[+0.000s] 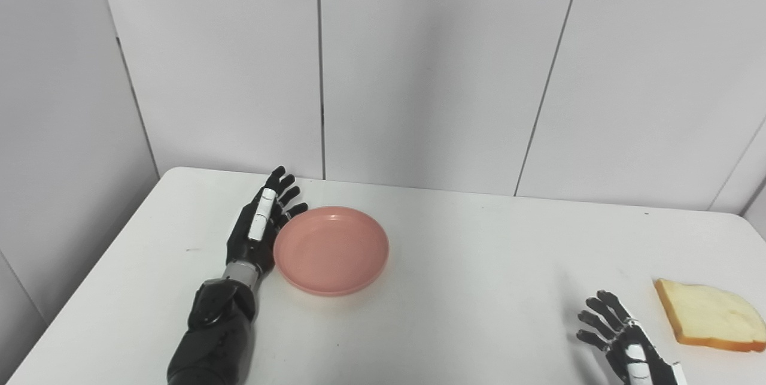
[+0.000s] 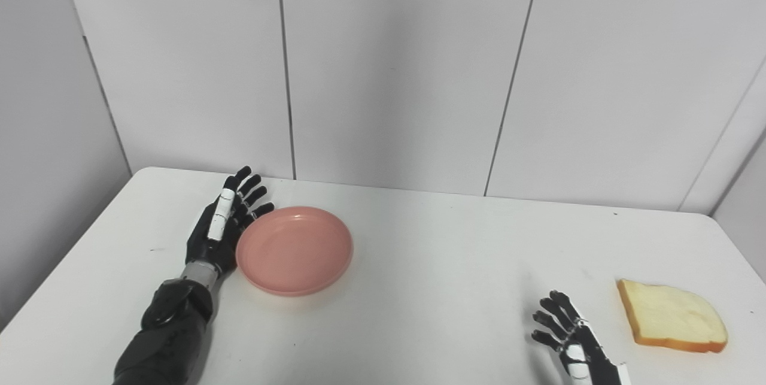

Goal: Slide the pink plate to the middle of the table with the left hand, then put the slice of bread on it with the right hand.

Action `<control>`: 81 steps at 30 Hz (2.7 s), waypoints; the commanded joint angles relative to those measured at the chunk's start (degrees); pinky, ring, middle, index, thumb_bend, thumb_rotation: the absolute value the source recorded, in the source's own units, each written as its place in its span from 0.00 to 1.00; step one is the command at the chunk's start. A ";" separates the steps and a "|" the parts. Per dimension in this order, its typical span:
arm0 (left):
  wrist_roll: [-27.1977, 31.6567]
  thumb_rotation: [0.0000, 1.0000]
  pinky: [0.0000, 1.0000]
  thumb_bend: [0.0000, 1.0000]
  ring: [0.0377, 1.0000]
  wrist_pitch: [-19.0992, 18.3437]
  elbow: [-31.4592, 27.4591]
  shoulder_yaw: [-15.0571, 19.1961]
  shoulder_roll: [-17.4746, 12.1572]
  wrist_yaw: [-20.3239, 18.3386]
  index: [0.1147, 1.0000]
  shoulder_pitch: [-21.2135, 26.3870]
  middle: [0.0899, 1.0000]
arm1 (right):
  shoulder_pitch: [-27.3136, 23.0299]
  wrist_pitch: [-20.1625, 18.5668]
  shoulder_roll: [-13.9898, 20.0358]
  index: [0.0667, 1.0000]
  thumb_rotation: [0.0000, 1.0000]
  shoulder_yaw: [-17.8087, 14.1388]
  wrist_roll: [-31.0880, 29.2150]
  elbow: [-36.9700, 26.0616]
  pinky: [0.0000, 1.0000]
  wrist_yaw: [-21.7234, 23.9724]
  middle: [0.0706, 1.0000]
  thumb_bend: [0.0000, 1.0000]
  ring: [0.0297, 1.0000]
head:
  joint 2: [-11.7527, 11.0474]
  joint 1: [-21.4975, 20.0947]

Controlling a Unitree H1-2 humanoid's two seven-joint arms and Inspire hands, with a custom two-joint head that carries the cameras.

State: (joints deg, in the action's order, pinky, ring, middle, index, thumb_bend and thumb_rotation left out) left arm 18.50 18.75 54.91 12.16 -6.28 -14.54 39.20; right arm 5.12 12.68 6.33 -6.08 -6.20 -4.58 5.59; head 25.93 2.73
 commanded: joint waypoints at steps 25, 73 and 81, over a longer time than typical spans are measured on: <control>-2.00 0.74 0.75 0.96 0.90 -4.71 -6.63 -5.85 11.86 -1.57 0.89 -4.94 0.90 | 4.54 -3.65 -7.07 0.87 1.00 5.73 4.55 1.10 0.78 -3.08 0.86 0.82 0.82 | 2.61 -9.52; -1.90 0.76 0.80 0.93 0.91 -4.49 -4.24 -5.31 11.57 -3.49 0.90 -6.00 0.93 | -7.89 -10.13 22.07 0.95 0.74 -11.32 12.22 -10.30 0.82 -5.27 0.92 0.86 0.87 | 2.20 -20.42; -2.00 0.76 0.80 0.91 0.91 -3.82 -2.84 -5.40 11.48 -4.00 0.91 -5.67 0.93 | -13.52 -15.80 32.34 0.93 0.73 -9.97 14.44 -5.98 0.85 1.04 0.92 0.92 0.90 | 1.91 -21.28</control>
State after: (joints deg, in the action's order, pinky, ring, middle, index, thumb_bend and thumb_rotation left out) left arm 16.30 12.98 49.02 6.68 5.91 -16.92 36.85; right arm -5.81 -2.30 35.70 -15.88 7.47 -10.30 6.05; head 27.77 -18.63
